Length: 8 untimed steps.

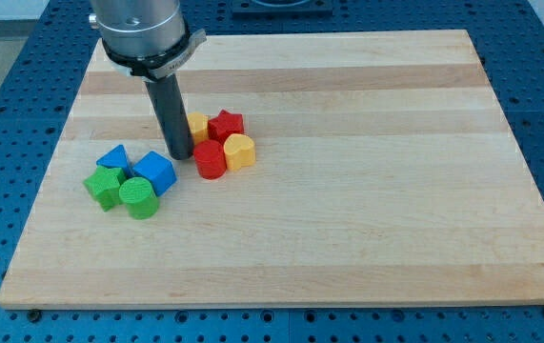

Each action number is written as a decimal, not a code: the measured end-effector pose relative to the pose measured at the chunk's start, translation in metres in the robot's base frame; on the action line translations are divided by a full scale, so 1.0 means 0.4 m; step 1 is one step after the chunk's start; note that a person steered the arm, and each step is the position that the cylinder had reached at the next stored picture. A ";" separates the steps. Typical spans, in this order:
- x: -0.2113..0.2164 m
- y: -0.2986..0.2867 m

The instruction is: Place the red circle to the top right of red star

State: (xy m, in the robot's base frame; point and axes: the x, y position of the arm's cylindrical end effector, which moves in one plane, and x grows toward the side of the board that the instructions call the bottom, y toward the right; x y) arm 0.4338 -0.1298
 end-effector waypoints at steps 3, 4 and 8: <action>0.089 0.074; 0.088 0.089; 0.158 0.261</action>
State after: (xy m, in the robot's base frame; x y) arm 0.4970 -0.0254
